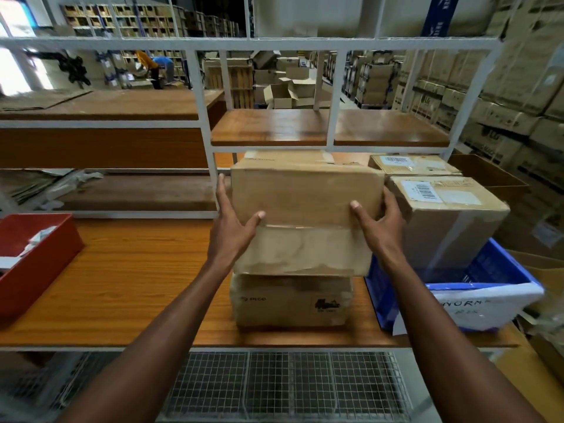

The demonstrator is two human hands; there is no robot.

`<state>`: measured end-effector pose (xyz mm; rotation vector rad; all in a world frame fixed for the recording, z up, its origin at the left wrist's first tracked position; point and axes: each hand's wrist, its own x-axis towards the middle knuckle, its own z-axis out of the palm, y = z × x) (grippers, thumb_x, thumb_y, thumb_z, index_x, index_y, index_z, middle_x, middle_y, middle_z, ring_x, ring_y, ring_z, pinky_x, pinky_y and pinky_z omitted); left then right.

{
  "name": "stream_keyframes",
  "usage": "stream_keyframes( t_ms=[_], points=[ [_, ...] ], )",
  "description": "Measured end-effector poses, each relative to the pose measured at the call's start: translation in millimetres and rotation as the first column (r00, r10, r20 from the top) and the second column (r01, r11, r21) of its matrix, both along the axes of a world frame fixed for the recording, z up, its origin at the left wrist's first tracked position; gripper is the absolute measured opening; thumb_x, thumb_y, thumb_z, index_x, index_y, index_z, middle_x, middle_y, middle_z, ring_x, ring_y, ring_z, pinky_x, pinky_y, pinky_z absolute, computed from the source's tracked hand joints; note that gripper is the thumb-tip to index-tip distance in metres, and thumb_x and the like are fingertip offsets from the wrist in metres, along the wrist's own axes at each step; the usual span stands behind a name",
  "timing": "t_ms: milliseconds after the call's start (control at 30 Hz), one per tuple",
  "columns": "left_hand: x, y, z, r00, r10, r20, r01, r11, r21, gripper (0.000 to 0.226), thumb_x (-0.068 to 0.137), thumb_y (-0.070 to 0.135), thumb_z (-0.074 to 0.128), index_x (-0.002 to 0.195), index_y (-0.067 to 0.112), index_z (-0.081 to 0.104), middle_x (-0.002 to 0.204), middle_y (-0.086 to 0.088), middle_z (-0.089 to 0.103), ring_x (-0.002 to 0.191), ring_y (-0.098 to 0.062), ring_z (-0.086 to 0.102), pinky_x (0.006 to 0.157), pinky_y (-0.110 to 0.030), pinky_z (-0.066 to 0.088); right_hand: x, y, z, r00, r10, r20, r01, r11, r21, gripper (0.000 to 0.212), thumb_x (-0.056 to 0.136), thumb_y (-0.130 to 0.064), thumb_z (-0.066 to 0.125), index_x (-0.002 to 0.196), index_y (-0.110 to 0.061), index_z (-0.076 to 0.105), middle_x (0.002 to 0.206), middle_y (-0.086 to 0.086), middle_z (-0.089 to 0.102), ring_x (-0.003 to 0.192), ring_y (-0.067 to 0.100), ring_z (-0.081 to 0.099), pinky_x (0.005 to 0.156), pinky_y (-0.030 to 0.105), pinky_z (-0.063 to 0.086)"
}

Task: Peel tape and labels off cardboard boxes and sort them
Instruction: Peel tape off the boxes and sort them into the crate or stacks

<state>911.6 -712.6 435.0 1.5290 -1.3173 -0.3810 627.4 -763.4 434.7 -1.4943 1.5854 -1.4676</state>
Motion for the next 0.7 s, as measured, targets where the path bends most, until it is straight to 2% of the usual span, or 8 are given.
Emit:
stream_keyframes(
  t_ms=[100,233,300,367,433,533,600,700],
  points=[
    [8.0,-1.1,18.4,0.997,0.052,0.056,-0.052,0.999,-0.004,0.098,0.089,0.051,0.074,0.161,0.042,0.008,0.151,-0.006,0.052,0.124,-0.031,0.061,0.095,-0.050,0.056,-2.7,-6.5,19.0,0.996,-0.031,-0.087,0.032,0.999,0.014,0.074,0.085,-0.060,0.072,0.150,-0.038,0.044,0.142,0.001,0.060,0.127,0.025,0.057,0.105,0.051,0.051],
    [16.7,-1.1,31.4,0.995,-0.024,0.100,0.019,0.998,0.056,0.077,0.086,0.062,0.072,0.151,0.043,0.035,0.136,0.005,0.060,0.118,-0.025,0.062,0.089,-0.044,0.056,-3.8,-11.3,36.4,0.963,-0.038,-0.269,0.068,0.992,0.107,0.067,0.090,-0.057,0.069,0.149,-0.034,0.047,0.143,0.003,0.060,0.128,0.029,0.058,0.106,0.046,0.048],
    [16.2,-1.8,29.0,0.990,-0.073,0.118,0.058,0.990,0.131,0.080,0.086,0.060,0.073,0.153,0.043,0.032,0.141,0.001,0.060,0.120,-0.028,0.062,0.090,-0.042,0.054,-2.2,-13.0,35.4,0.934,-0.019,-0.357,0.081,0.984,0.159,0.062,0.092,-0.056,0.067,0.147,-0.032,0.051,0.144,0.004,0.060,0.128,0.031,0.058,0.105,0.048,0.049],
    [16.9,-5.0,20.6,0.982,-0.133,0.138,0.098,0.968,0.230,0.096,0.082,0.062,0.075,0.159,0.044,0.021,0.155,-0.001,0.049,0.131,-0.032,0.055,0.100,-0.050,0.052,-0.3,-13.3,31.0,0.914,0.019,-0.405,0.076,0.973,0.217,0.060,0.094,-0.055,0.066,0.147,-0.030,0.053,0.146,0.006,0.059,0.128,0.032,0.058,0.105,0.051,0.049],
    [18.5,-11.3,9.2,0.976,-0.173,0.135,0.122,0.939,0.322,0.105,0.078,0.065,0.077,0.162,0.040,0.019,0.162,-0.001,0.040,0.141,-0.031,0.047,0.108,-0.052,0.047,0.6,-16.0,25.5,0.905,0.066,-0.420,0.052,0.963,0.265,0.059,0.095,-0.054,0.066,0.148,-0.029,0.053,0.148,0.006,0.057,0.130,0.031,0.057,0.106,0.050,0.048],
    [18.6,-20.4,-3.2,0.983,-0.164,0.082,0.120,0.915,0.385,0.097,0.082,0.061,0.076,0.161,0.028,0.030,0.163,-0.002,0.039,0.145,-0.028,0.043,0.109,-0.044,0.042,1.5,-23.9,21.1,0.875,0.167,-0.455,0.002,0.938,0.348,0.061,0.094,-0.054,0.068,0.148,-0.029,0.053,0.150,0.006,0.056,0.131,0.032,0.055,0.106,0.047,0.046],
    [18.2,-27.1,-3.0,0.984,-0.164,0.065,0.125,0.908,0.400,0.093,0.084,0.059,0.076,0.160,0.025,0.034,0.163,-0.002,0.039,0.145,-0.028,0.042,0.109,-0.044,0.042,1.1,-29.7,22.1,0.844,0.233,-0.484,-0.025,0.917,0.398,0.063,0.092,-0.057,0.068,0.147,-0.029,0.054,0.150,0.007,0.055,0.130,0.031,0.055,0.104,0.048,0.047],
    [19.1,-38.9,4.0,0.980,-0.162,0.115,0.088,0.874,0.478,0.093,0.083,0.058,0.077,0.158,0.024,0.036,0.161,-0.005,0.041,0.142,-0.030,0.045,0.103,-0.044,0.046,5.5,-39.0,28.8,0.758,0.307,-0.576,-0.049,0.907,0.419,0.064,0.086,-0.061,0.073,0.140,-0.031,0.059,0.151,0.007,0.048,0.133,0.032,0.048,0.108,0.053,0.044]
  ],
)
